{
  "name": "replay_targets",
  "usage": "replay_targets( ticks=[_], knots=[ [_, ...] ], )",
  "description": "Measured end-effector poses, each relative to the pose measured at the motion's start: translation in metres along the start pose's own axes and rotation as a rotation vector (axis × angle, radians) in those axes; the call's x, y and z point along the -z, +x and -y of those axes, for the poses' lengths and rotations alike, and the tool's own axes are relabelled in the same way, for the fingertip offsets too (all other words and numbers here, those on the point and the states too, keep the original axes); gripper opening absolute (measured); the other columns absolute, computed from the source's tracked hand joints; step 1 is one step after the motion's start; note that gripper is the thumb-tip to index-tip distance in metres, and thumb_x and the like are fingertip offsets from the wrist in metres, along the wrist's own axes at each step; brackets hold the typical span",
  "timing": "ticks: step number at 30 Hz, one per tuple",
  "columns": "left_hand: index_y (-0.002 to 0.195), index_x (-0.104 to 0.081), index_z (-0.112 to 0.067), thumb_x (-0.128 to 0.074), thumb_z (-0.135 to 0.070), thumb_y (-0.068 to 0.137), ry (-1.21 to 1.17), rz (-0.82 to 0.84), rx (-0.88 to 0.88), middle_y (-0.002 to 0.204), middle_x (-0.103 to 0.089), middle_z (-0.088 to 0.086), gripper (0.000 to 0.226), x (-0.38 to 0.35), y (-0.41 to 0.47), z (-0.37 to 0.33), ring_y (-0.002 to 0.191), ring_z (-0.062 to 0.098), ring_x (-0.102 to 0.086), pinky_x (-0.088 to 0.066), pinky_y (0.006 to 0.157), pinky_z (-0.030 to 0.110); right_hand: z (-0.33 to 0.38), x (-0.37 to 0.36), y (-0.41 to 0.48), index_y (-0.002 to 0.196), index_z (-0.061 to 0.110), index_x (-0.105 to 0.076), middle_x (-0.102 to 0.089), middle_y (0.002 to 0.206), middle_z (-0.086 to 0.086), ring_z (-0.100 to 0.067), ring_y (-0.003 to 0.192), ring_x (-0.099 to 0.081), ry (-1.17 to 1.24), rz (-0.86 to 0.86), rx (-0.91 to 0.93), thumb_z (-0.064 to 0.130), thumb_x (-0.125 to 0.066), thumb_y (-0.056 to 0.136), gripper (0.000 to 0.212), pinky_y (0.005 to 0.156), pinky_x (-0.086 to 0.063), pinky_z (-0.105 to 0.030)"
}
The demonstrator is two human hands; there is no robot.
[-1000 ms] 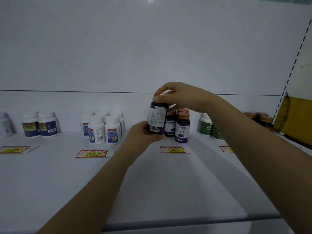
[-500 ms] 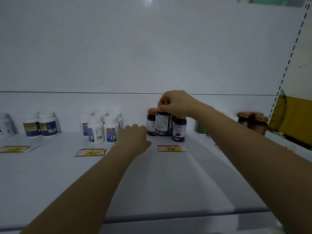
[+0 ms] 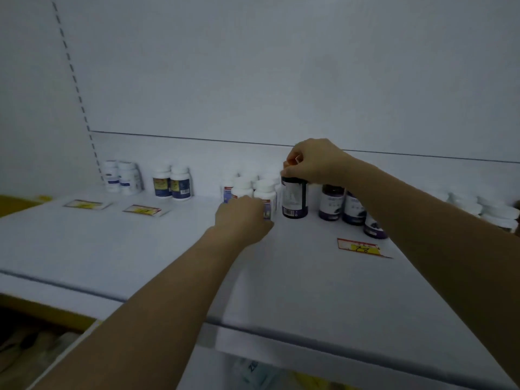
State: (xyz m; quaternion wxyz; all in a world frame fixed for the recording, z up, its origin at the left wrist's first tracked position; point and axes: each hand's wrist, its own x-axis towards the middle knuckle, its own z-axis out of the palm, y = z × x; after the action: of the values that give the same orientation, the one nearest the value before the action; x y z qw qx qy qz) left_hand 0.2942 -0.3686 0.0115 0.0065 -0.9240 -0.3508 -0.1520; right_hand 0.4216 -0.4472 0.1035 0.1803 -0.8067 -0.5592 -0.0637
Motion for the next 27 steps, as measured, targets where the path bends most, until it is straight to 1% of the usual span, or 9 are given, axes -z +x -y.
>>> replay_targets(
  ticks=[3,7,10,13,17,20,21,23,27],
  knots=[
    [0.108,-0.057,-0.012,-0.05,-0.042,0.092,0.032,-0.011,0.052,0.111,-0.06,0.01,0.035,0.018,-0.007,0.041,0.102,0.029,-0.056,-0.043,0.08,0.033,0.046,-0.006,0.018,0.108,0.003,-0.066,-0.066,0.105,-0.008,-0.015,0.085,-0.055,0.087,-0.023,0.069,0.034,-0.064,0.088,0.036,0.065,-0.047,-0.024],
    [0.118,-0.053,-0.012,-0.05,-0.043,0.092,0.075,-0.03,0.167,0.115,-0.059,0.008,0.041,0.042,-0.029,0.114,0.102,0.027,-0.057,-0.045,0.078,0.034,0.127,-0.025,0.043,0.106,0.004,-0.067,-0.066,0.101,-0.007,-0.014,0.08,-0.056,0.138,-0.027,0.192,0.032,-0.065,0.088,0.034,0.061,-0.045,-0.017],
    [0.125,-0.053,-0.015,-0.05,-0.044,0.092,0.088,-0.049,0.263,0.119,-0.059,0.007,0.045,0.058,-0.056,0.182,0.107,0.026,-0.056,-0.045,0.081,0.033,0.2,-0.047,0.06,0.107,0.002,-0.066,-0.067,0.099,-0.01,-0.02,0.076,-0.062,0.185,0.007,0.269,0.031,-0.065,0.088,0.035,0.063,-0.052,-0.023],
    [0.119,-0.053,-0.011,-0.049,-0.044,0.093,0.139,-0.056,0.364,0.116,-0.059,0.008,0.042,0.079,-0.088,0.257,0.103,0.026,-0.056,-0.043,0.075,0.032,0.281,-0.072,0.074,0.108,0.001,-0.065,-0.068,0.101,-0.012,-0.021,0.076,-0.063,0.232,0.025,0.359,0.031,-0.065,0.088,0.036,0.066,-0.054,-0.027],
    [0.121,-0.051,-0.011,-0.049,-0.043,0.093,0.125,-0.059,0.514,0.115,-0.058,0.008,0.043,0.101,-0.131,0.359,0.101,0.025,-0.057,-0.05,0.079,0.034,0.389,-0.104,0.092,0.104,0.001,-0.068,-0.069,0.1,-0.014,-0.026,0.081,-0.067,0.328,0.045,0.463,0.03,-0.063,0.088,0.034,0.074,-0.056,-0.034],
    [0.106,-0.053,-0.016,-0.05,-0.039,0.093,0.111,-0.044,0.606,0.098,-0.055,0.003,0.027,0.105,-0.158,0.432,0.09,0.022,-0.057,-0.049,0.073,0.033,0.463,-0.129,0.107,0.104,0.0,-0.068,-0.069,0.101,-0.015,-0.028,0.085,-0.068,0.415,0.076,0.513,0.028,-0.064,0.088,0.033,0.079,-0.058,-0.039],
    [0.096,-0.048,-0.02,-0.05,-0.039,0.093,0.114,-0.046,0.632,0.091,-0.051,0.0,0.019,0.104,-0.166,0.456,0.087,0.02,-0.054,-0.047,0.07,0.031,0.487,-0.139,0.112,0.104,-0.001,-0.068,-0.069,0.102,-0.015,-0.026,0.082,-0.067,0.435,0.086,0.53,0.028,-0.064,0.087,0.033,0.078,-0.057,-0.038],
    [0.085,-0.038,-0.024,-0.049,-0.039,0.093,0.113,-0.042,0.684,0.077,-0.04,-0.006,0.02,0.103,-0.179,0.5,0.084,0.019,-0.048,-0.043,0.065,0.028,0.533,-0.161,0.123,0.105,-0.002,-0.067,-0.068,0.103,-0.016,-0.023,0.081,-0.064,0.455,0.114,0.566,0.027,-0.064,0.087,0.034,0.077,-0.056,-0.037],
    [0.092,-0.04,-0.018,-0.049,-0.04,0.093,0.119,-0.026,0.766,0.078,-0.045,-0.002,0.023,0.098,-0.194,0.585,0.082,0.02,-0.052,-0.044,0.066,0.03,0.615,-0.21,0.156,0.106,-0.002,-0.066,-0.067,0.104,-0.015,-0.021,0.078,-0.062,0.45,0.179,0.631,0.026,-0.064,0.087,0.034,0.07,-0.056,-0.034]
  ],
)
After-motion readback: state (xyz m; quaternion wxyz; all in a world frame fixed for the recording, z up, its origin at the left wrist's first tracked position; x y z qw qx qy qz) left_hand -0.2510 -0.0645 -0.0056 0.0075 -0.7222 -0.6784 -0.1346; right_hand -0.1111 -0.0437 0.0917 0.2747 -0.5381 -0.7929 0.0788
